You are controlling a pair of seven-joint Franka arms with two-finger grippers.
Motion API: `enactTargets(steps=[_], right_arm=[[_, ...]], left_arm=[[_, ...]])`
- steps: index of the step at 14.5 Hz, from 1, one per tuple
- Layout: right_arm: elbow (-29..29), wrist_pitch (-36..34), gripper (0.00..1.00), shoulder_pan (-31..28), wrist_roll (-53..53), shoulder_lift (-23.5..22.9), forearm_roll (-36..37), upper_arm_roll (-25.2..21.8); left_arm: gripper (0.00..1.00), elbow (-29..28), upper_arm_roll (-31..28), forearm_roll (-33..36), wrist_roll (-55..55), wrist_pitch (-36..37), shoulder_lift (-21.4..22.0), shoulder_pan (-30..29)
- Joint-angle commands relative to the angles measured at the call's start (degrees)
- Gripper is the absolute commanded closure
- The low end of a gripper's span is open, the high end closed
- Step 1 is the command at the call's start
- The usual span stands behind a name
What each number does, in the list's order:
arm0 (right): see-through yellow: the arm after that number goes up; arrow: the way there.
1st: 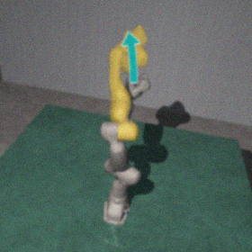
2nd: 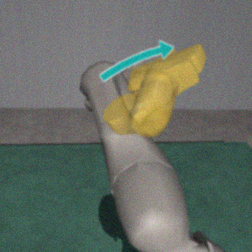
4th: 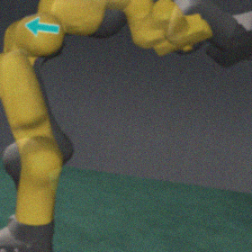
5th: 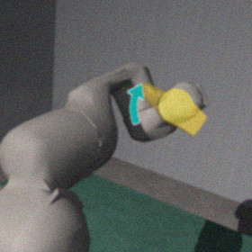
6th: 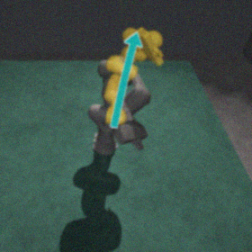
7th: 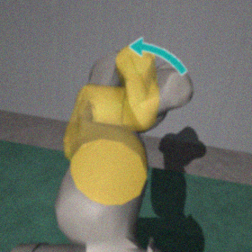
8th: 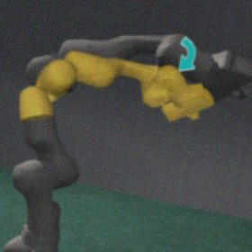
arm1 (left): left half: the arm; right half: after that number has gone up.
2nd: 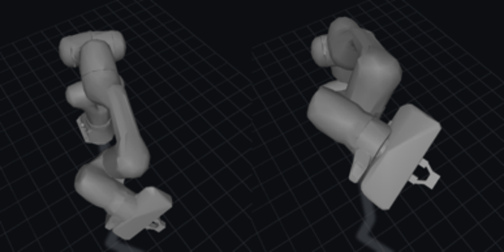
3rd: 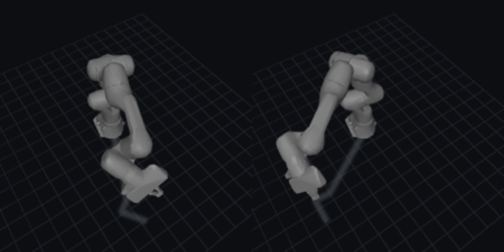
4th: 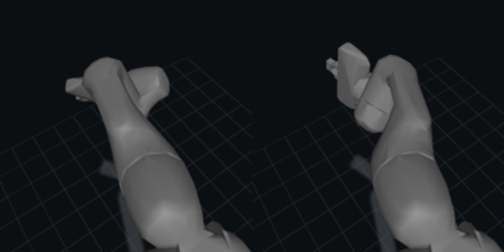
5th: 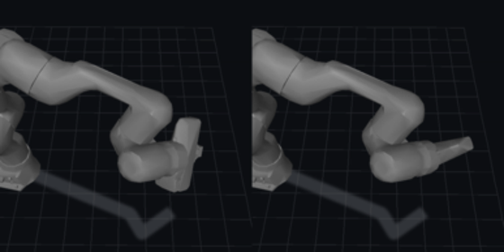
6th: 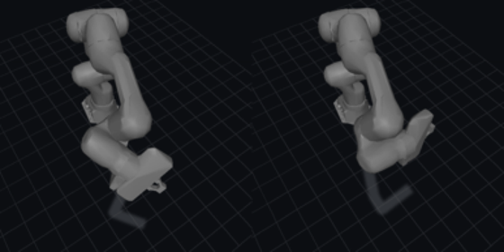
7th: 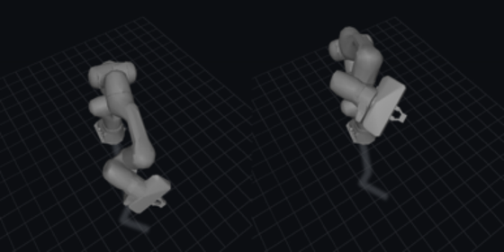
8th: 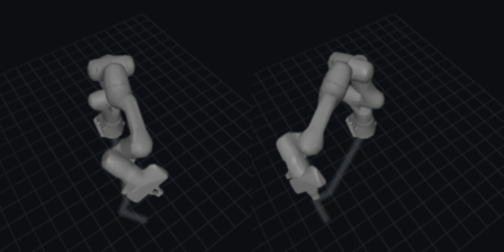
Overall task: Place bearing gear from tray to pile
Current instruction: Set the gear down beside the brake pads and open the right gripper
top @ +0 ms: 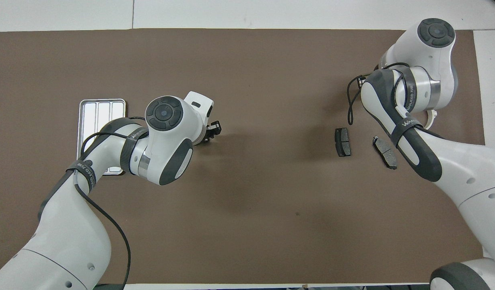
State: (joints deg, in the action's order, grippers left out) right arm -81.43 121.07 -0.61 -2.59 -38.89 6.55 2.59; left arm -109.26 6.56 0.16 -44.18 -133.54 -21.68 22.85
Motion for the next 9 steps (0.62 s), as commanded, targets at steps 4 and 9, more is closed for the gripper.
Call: enactTargets(steps=[4,9], right_arm=[[-2.42,3.03,1.00,-1.06,-1.36,0.48,0.22,1.10],[-1.37,-4.14,0.00,2.70,2.74,3.81,0.75,0.92]], left_arm=[[0.00,-0.34,-1.81,0.46,8.44,12.48,13.74,-11.04],[0.00,7.56,-2.07,0.37,23.43,31.38,22.02,-20.11]])
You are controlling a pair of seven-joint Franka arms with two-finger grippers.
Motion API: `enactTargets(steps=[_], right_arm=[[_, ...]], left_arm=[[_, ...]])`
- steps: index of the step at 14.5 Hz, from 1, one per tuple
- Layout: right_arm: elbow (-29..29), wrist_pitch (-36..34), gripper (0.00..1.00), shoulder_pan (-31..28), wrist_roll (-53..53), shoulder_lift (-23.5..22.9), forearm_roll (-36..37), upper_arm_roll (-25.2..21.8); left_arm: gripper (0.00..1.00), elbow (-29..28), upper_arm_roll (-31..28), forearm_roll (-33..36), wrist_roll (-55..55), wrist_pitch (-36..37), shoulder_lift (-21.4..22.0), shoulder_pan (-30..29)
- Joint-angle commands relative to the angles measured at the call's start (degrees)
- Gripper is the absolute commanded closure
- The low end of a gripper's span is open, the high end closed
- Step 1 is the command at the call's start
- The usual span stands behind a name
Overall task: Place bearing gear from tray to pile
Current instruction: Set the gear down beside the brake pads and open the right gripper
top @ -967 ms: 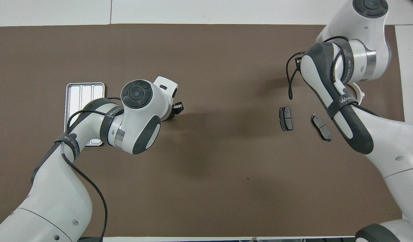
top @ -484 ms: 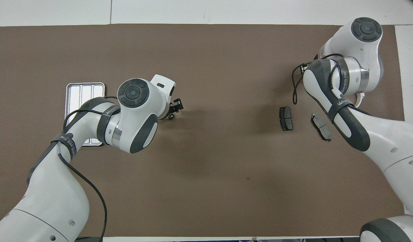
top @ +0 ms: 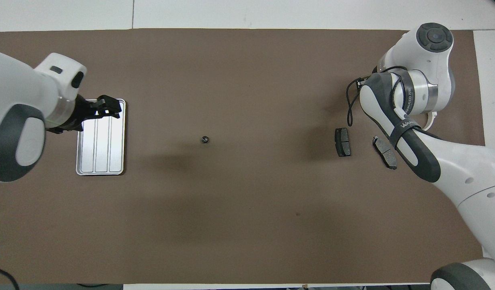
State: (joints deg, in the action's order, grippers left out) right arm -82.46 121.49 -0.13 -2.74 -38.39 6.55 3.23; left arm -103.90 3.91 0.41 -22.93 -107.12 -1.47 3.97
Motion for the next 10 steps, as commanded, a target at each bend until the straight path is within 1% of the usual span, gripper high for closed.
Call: enactTargets(steps=[1,3,5,6,7,8,9,10], right_arm=[[0.37,-8.07,0.00,4.94,6.83,4.89,0.49,0.28],[1.51,-13.27,0.00,10.91,19.11,7.62,-0.30,0.55],[4.23,-15.92,0.00,18.20,33.69,7.89,-2.40,0.90],[4.85,-15.50,0.00,21.02,39.60,7.89,-4.33,0.90],[4.86,-14.88,0.00,24.09,45.31,7.81,-4.96,0.90],[4.94,-14.70,0.00,27.08,50.68,7.46,-4.53,0.90],[4.94,-13.57,0.00,30.16,54.91,6.93,-4.44,0.81],[4.94,-11.56,0.00,32.45,58.34,5.53,-4.00,0.81]], left_arm=[[0.00,3.17,0.48,0.12,3.66,6.64,2.69,-2.03],[0.00,5.19,-0.39,0.21,6.13,9.64,2.79,-2.47],[0.00,5.72,-2.32,0.21,8.67,11.22,1.22,-2.39],[0.00,8.42,-3.03,0.12,10.17,12.97,-0.36,-1.95],[0.00,10.45,-3.12,-0.05,10.62,14.38,-0.98,-1.86],[0.00,10.73,-3.21,-0.23,10.80,15.00,-1.08,-1.86],[0.00,10.48,-3.56,-0.23,11.41,14.14,-1.08,-1.69],[0.00,10.91,-3.82,-0.23,12.80,14.56,-1.69,-1.42]])
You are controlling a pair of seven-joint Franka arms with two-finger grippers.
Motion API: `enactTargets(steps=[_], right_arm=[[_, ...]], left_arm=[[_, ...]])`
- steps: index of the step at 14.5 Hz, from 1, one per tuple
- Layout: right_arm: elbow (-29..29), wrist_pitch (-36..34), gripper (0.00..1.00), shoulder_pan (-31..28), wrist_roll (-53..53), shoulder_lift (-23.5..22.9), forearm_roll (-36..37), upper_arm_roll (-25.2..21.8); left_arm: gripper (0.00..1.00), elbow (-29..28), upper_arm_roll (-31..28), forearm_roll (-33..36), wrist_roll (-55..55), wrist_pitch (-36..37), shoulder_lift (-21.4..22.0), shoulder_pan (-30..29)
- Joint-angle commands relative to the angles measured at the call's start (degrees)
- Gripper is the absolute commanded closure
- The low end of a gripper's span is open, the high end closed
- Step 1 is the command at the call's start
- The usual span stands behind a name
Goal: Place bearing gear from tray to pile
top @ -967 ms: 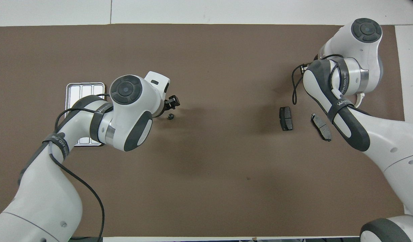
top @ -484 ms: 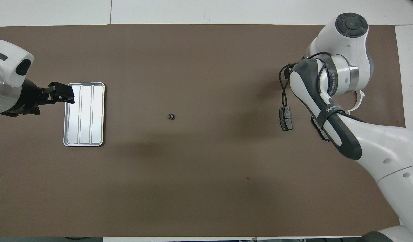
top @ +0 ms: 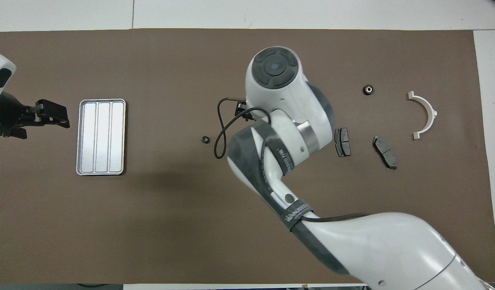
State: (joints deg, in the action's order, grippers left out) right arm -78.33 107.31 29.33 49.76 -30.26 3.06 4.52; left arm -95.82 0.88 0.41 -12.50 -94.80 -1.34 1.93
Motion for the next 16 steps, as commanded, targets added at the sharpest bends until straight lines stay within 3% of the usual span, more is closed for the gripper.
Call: enactTargets(steps=[1,4,11,15,16], right_arm=[[1.25,4.38,0.00,5.27,9.10,-4.52,-0.34,-0.65],[5.98,7.29,0.00,8.98,13.34,-10.67,1.59,-0.91],[19.94,5.45,0.00,13.55,16.42,-23.06,5.37,-2.58],[21.55,3.61,0.00,13.91,16.69,-24.32,5.37,-3.81],[21.64,3.34,0.04,13.91,16.69,-24.40,5.37,-3.73]], left_arm=[[0.00,3.26,-0.79,-0.40,2.74,3.56,-2.70,1.06],[0.00,8.54,-3.33,-0.49,4.06,12.09,-3.32,1.85],[0.00,5.03,-2.55,-0.49,4.15,10.95,-0.33,3.09],[0.00,5.03,-2.55,-0.49,4.07,10.78,-0.33,2.82],[0.00,5.03,-2.55,-0.49,4.07,10.78,-0.33,2.91]])
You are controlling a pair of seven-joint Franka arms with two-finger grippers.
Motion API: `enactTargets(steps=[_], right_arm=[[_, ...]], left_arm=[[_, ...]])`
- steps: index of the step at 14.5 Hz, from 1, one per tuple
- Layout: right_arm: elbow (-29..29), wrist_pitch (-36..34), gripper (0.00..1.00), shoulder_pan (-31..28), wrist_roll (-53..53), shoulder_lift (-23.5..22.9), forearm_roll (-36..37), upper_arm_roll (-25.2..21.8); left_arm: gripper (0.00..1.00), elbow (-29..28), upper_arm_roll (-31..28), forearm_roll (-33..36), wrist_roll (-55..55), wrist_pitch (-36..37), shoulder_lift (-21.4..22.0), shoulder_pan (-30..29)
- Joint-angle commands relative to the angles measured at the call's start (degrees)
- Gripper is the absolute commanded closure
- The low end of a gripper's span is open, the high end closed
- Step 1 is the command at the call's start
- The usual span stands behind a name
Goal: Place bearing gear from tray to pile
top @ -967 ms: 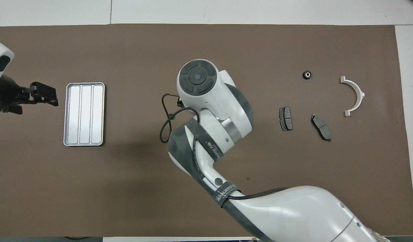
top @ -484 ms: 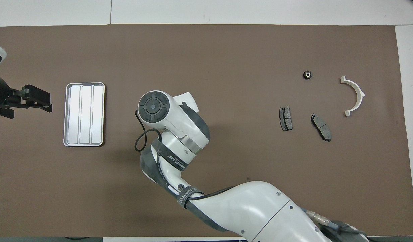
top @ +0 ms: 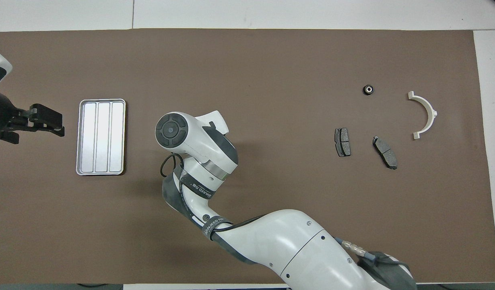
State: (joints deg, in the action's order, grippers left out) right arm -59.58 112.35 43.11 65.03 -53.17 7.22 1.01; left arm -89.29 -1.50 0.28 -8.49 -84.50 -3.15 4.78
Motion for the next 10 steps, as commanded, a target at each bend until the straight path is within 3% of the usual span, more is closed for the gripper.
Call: enactTargets(steps=[1,6,10], right_arm=[[2.98,-2.13,0.07,0.04,1.42,-1.59,1.22,-0.22],[3.68,-1.61,0.25,-0.58,1.94,-1.68,1.13,-0.22],[3.68,-0.99,0.52,-0.58,2.38,-1.68,1.13,-0.13]], left_arm=[[0.00,-1.50,-0.17,-0.37,0.14,0.48,1.57,0.15],[0.00,-1.50,-0.17,-0.37,0.05,0.48,1.57,0.15],[0.00,-1.50,-0.17,-0.37,0.05,0.48,1.57,0.15]])
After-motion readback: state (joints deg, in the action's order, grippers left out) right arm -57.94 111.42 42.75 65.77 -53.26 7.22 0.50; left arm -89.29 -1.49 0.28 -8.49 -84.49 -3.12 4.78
